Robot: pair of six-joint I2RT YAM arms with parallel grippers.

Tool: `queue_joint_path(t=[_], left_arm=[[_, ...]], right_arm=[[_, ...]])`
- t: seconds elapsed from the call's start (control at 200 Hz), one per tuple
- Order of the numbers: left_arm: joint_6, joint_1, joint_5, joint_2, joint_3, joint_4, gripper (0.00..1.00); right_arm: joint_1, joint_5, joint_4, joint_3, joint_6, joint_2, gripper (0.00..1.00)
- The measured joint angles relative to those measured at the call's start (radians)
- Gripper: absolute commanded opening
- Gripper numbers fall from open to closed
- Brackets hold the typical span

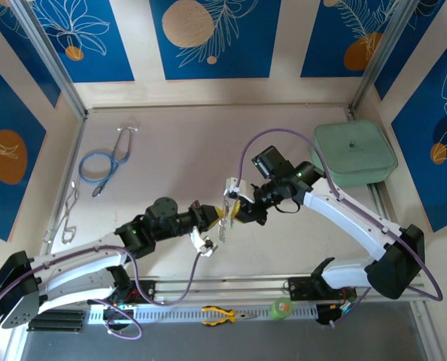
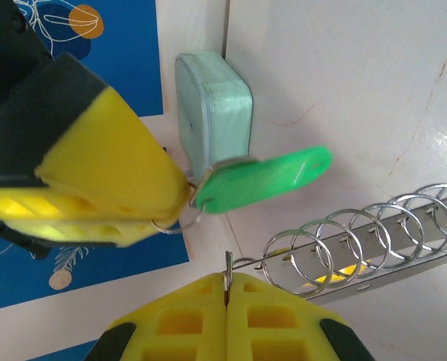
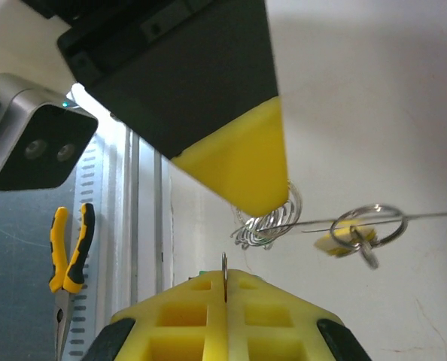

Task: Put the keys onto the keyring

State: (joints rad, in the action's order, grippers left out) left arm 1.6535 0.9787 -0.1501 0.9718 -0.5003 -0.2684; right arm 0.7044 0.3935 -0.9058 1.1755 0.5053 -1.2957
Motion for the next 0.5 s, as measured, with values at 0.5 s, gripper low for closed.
queue_joint_path(t=[0.5], left_arm=[[0.050, 0.023, 0.026, 0.007, -0.008, 0.011, 0.00]], right_arm=[[0.016, -0.043, -0.004, 0.019, -0.045, -0.042, 0.00]])
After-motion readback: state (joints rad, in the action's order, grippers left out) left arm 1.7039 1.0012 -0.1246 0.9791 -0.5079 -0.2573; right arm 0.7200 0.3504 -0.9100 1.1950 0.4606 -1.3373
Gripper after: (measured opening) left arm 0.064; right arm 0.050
